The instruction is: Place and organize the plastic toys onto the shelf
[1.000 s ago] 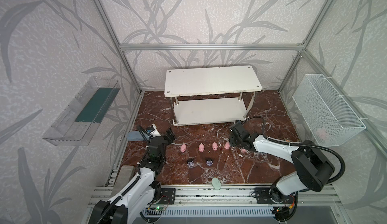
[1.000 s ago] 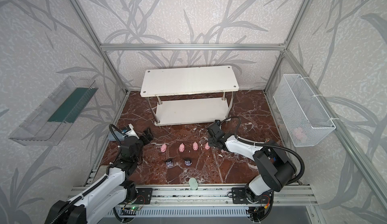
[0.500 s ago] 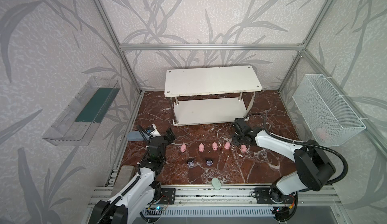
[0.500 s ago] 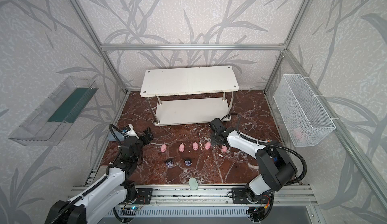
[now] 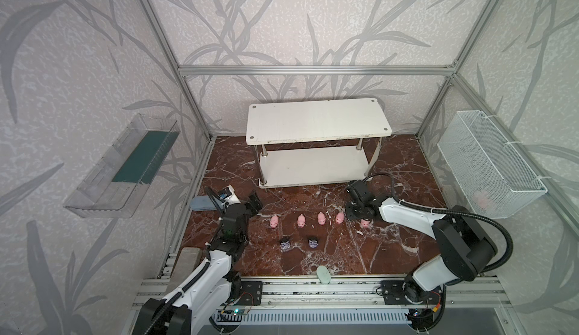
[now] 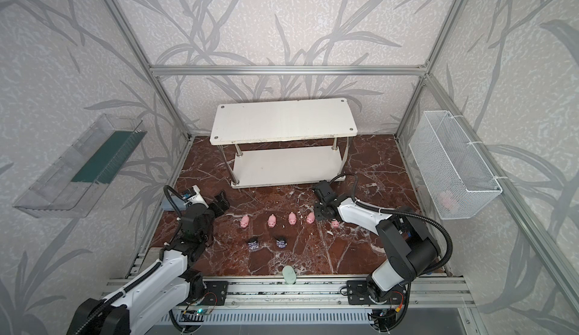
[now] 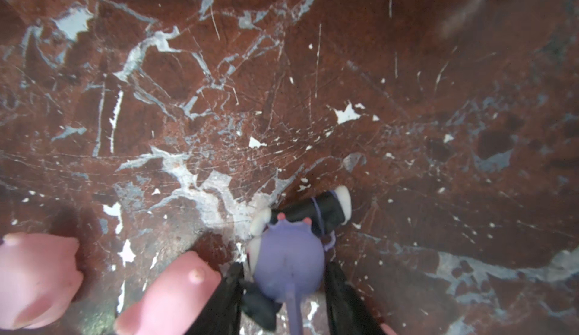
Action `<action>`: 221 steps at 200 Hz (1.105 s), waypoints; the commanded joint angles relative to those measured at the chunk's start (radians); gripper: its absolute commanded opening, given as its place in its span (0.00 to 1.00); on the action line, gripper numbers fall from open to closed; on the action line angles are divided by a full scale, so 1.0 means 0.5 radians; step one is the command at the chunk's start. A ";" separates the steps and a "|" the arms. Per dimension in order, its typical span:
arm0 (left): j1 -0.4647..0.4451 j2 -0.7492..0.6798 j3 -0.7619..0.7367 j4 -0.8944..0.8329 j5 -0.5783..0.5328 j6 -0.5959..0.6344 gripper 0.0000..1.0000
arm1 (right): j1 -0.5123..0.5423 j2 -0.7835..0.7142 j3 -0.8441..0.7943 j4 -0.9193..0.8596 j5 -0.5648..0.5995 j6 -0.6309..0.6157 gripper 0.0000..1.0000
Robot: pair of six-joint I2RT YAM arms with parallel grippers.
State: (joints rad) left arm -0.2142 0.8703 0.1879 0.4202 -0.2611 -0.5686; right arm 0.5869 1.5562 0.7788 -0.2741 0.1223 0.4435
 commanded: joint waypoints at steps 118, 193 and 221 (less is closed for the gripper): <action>0.008 0.038 0.043 0.025 0.010 -0.001 0.90 | 0.026 -0.109 -0.195 0.450 0.131 0.018 0.44; 0.008 0.044 0.041 0.025 0.000 0.001 0.90 | 0.027 -0.026 -0.190 0.491 0.163 0.016 0.35; 0.008 0.048 0.036 0.029 0.000 -0.004 0.89 | 0.029 -0.016 -0.192 0.490 0.157 0.015 0.36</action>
State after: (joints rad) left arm -0.2142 0.8993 0.1879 0.4240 -0.2535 -0.5678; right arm 0.5964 1.5288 0.6823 -0.0372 0.1844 0.4564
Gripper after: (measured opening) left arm 0.896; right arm 0.361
